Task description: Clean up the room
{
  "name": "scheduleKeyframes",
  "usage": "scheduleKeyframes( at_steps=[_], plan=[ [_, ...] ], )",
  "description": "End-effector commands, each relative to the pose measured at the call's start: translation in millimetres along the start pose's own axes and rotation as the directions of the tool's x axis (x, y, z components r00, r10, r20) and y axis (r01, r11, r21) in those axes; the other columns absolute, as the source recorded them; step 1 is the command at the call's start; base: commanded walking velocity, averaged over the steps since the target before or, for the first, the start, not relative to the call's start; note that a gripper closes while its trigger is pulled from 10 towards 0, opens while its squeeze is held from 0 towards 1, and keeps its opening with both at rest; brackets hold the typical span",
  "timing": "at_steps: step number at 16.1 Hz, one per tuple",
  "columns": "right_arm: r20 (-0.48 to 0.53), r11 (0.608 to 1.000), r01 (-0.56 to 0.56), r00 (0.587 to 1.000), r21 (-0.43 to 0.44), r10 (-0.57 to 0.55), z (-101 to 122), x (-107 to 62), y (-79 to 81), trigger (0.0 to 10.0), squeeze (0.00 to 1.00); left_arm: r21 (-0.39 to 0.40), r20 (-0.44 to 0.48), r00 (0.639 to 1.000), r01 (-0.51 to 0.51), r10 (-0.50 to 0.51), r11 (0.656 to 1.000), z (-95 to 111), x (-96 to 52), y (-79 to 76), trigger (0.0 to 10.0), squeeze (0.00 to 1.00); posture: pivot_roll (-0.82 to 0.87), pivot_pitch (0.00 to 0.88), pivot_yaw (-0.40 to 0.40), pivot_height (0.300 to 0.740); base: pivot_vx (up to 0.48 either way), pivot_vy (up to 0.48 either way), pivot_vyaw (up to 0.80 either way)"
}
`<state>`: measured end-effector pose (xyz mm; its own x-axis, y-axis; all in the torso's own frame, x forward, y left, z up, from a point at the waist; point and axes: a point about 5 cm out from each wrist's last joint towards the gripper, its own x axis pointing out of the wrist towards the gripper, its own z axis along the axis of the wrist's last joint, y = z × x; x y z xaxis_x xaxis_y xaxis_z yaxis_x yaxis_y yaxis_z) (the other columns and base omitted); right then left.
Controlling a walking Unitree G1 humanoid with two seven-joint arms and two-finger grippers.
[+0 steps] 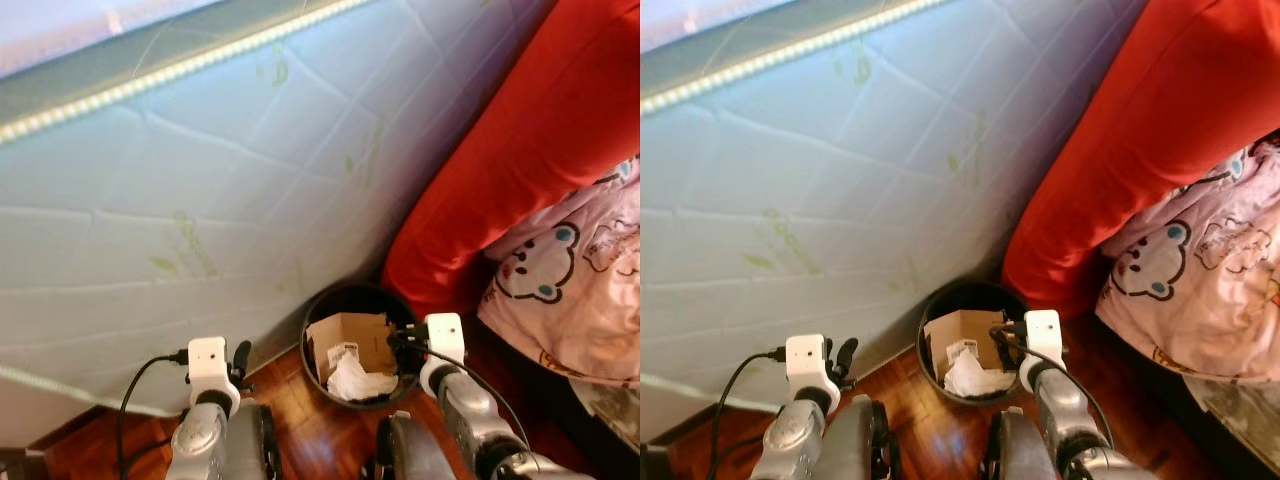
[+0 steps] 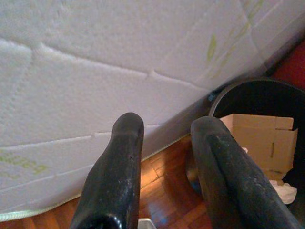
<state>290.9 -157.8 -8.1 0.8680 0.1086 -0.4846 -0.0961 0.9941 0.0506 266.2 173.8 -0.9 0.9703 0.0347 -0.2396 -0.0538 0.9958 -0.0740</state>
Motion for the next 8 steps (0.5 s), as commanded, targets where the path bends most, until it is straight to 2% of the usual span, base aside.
scheduleKeyframes(
  at_steps=[1, 4, 8],
  plan=[
    [-0.041, 1.0, 0.001, 0.999, 0.023, 0.0, -15.7, -5.4, -1.1, 10.0, 0.0, 0.002, -0.052, 0.998, -0.018, 0.018, 1.0, -9.0, -3.3, 5.0, 10.0, 0.0, 0.01, 0.206, -0.041, 0.697, 0.0, 0.0, 0.0],
    [-0.072, 1.0, 0.009, 0.997, 0.029, -0.007, -28.6, -10.6, -2.5, 10.0, 0.0, 0.017, -0.105, 0.994, -0.027, 0.029, 0.999, -15.2, -4.1, 11.0, 10.0, 0.0, 0.01, 0.189, -0.039, 0.737, 0.0, 0.0, 0.0],
    [-0.106, 0.999, 0.033, 0.994, 0.025, -0.03, -37.8, -14.9, -7.8, 10.0, 0.0, 0.034, -0.149, 0.988, -0.037, 0.041, 0.999, -20.0, -4.8, 15.4, 10.0, 0.0, 0.01, 0.165, -0.036, 0.74, 0.0, 0.0, 0.0]
  ],
)
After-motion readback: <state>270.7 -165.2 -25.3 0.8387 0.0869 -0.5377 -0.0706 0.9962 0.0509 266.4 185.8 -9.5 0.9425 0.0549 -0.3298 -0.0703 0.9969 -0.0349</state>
